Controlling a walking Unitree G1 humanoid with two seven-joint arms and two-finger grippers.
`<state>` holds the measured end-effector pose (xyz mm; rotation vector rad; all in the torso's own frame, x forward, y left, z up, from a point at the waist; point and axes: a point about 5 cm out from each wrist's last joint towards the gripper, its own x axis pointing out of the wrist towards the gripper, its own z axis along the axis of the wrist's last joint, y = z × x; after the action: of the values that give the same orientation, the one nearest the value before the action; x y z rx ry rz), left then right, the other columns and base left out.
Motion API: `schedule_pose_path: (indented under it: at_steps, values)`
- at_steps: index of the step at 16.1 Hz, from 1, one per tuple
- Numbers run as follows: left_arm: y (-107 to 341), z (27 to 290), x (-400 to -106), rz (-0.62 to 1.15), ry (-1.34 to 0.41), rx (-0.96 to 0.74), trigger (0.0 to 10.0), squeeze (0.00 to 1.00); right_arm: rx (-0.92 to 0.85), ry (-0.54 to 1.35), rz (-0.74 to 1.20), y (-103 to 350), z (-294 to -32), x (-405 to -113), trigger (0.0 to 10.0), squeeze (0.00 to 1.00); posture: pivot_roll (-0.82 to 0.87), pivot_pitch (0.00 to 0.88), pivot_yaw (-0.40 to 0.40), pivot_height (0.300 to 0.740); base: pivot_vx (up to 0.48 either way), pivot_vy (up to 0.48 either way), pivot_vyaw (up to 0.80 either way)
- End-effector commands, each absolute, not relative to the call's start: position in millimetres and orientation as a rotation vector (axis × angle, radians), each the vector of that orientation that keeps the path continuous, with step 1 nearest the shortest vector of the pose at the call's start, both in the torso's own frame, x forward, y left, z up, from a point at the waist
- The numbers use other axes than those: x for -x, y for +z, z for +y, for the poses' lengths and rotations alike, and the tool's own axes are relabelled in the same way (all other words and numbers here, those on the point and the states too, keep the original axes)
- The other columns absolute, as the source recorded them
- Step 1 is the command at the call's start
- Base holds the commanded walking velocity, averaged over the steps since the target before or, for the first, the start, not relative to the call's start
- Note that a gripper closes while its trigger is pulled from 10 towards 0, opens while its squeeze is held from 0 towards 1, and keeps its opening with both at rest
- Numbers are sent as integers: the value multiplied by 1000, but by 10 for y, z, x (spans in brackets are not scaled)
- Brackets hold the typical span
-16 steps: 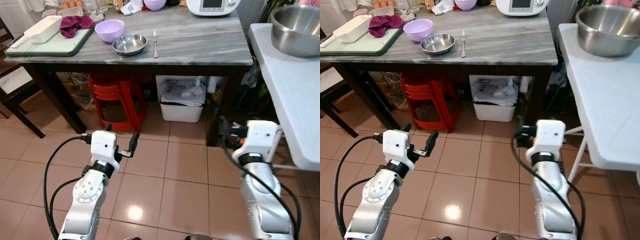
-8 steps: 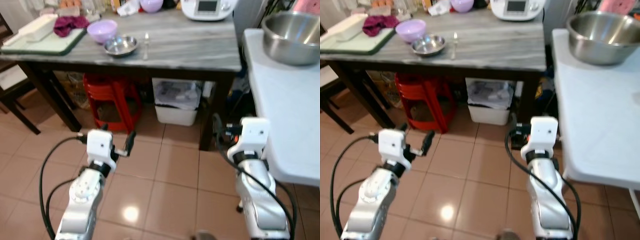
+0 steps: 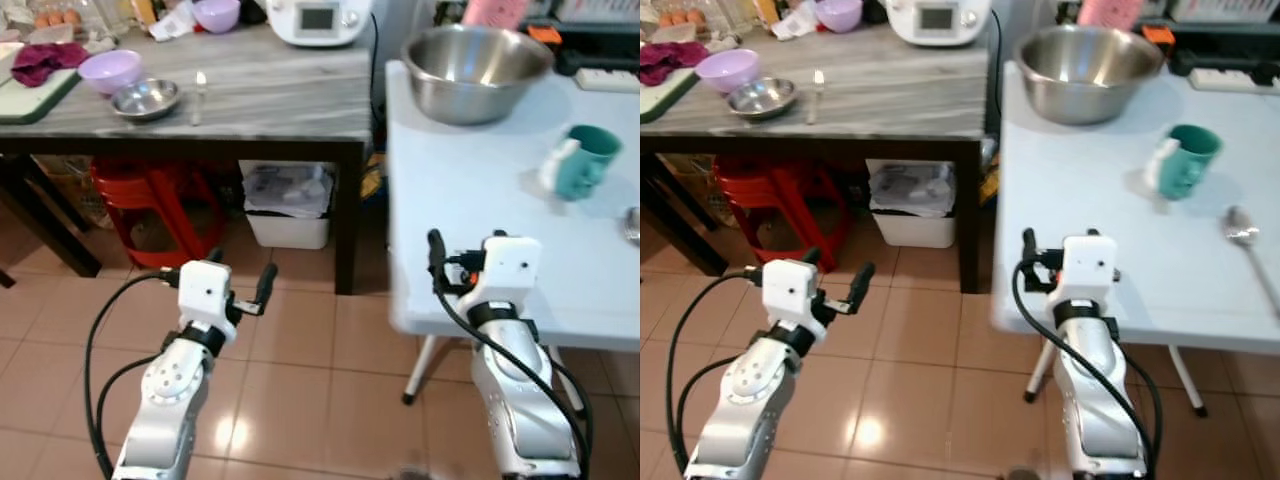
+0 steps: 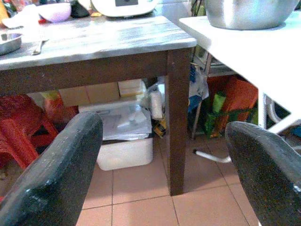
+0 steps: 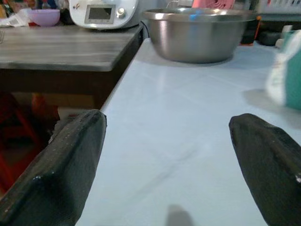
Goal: Setting the table
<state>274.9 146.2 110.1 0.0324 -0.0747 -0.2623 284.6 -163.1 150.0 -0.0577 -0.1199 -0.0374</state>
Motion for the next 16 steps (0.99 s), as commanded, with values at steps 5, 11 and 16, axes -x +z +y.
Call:
schedule_pose_path:
  at_steps: [5,11,16]
  values:
    - [1104,1399,-2740,-74,-281,-27,10000,0,70,-47,-130,1528,-1665,-2822,10000,0,-137,136,84,740,0,-480,0]
    - [1104,1372,-2745,-74,-284,-26,10000,0,77,-36,-137,1543,-1646,-2826,10000,0,-138,138,84,740,0,-480,0]
    - [1109,1358,-2746,-82,-291,-14,10000,0,81,-34,-138,1547,-1639,-2826,10000,0,-141,141,88,740,0,-192,0]
